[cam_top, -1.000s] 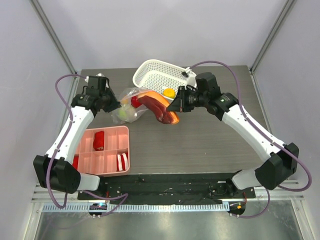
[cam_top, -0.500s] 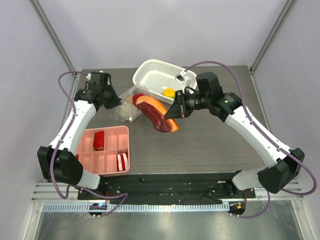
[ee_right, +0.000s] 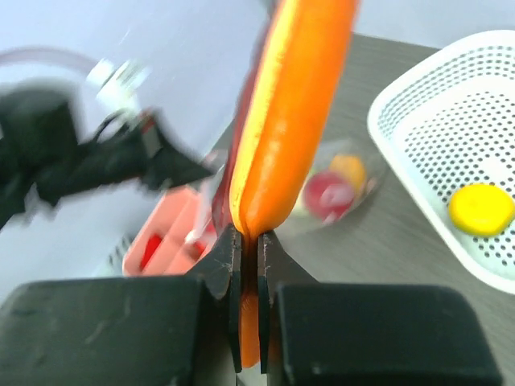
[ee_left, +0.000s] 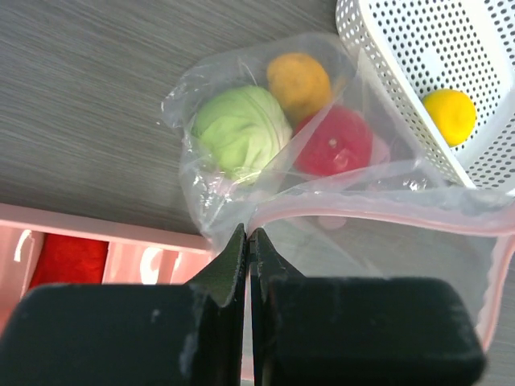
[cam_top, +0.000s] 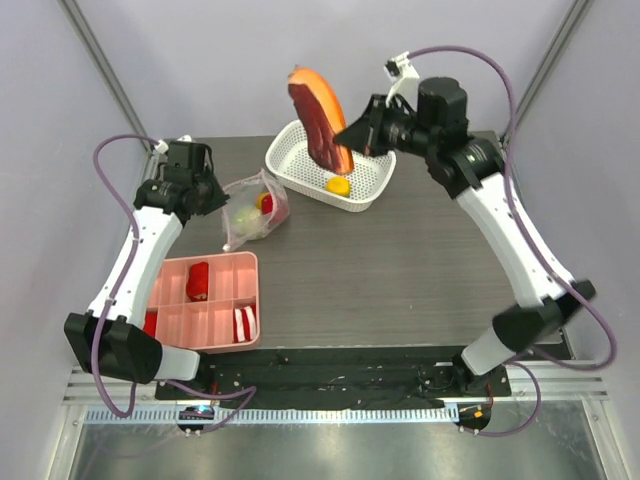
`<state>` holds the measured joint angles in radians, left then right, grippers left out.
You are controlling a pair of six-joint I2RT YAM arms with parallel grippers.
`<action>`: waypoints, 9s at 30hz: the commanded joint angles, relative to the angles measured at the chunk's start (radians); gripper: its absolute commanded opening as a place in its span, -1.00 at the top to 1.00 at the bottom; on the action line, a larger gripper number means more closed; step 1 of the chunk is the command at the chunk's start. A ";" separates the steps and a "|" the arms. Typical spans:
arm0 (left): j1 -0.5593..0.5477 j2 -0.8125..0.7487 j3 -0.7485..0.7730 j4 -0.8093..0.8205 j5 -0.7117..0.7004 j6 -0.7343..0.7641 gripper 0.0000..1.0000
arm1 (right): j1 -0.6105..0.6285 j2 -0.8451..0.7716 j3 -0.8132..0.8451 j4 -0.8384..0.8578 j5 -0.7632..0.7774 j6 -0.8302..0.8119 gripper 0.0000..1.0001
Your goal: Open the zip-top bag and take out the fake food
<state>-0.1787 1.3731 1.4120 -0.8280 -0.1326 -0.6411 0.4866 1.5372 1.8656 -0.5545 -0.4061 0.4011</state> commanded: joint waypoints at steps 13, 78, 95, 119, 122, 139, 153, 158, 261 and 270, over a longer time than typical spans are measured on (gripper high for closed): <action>0.007 -0.068 0.177 -0.017 -0.035 0.106 1.00 | -0.128 0.592 0.175 0.100 0.052 0.177 0.97; -0.002 0.101 0.113 0.188 0.401 -0.134 1.00 | 0.244 0.495 0.164 0.057 0.273 0.078 0.30; -0.059 0.058 0.151 0.196 0.455 -0.190 1.00 | 0.280 0.586 0.225 0.059 0.365 0.088 0.00; 0.030 -0.045 -0.096 0.191 0.367 -0.095 1.00 | 0.296 0.742 0.027 0.401 0.381 0.212 -0.61; 0.031 -0.031 -0.087 0.181 0.361 -0.080 1.00 | 0.296 0.759 0.033 0.370 0.433 0.203 -0.62; 0.031 0.037 -0.065 0.187 0.376 -0.060 1.00 | 0.296 0.811 -0.008 0.550 0.563 0.203 -0.69; 0.028 0.044 -0.031 0.190 0.409 -0.038 1.00 | 0.280 0.758 -0.017 0.561 0.517 0.196 0.01; 0.021 0.029 -0.007 0.225 0.459 -0.094 1.00 | 0.282 0.683 0.010 0.443 0.515 0.180 -0.05; -0.188 0.129 0.059 0.238 0.343 -0.069 1.00 | 0.250 0.710 -0.279 0.837 0.501 0.229 -0.78; -0.026 0.075 0.001 0.185 0.358 -0.063 0.99 | 0.244 0.713 -0.247 0.795 0.449 0.240 -0.78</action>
<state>-0.3260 1.5257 1.4456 -0.6518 0.2047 -0.7029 0.7292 2.2539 1.5784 0.2447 0.0677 0.6407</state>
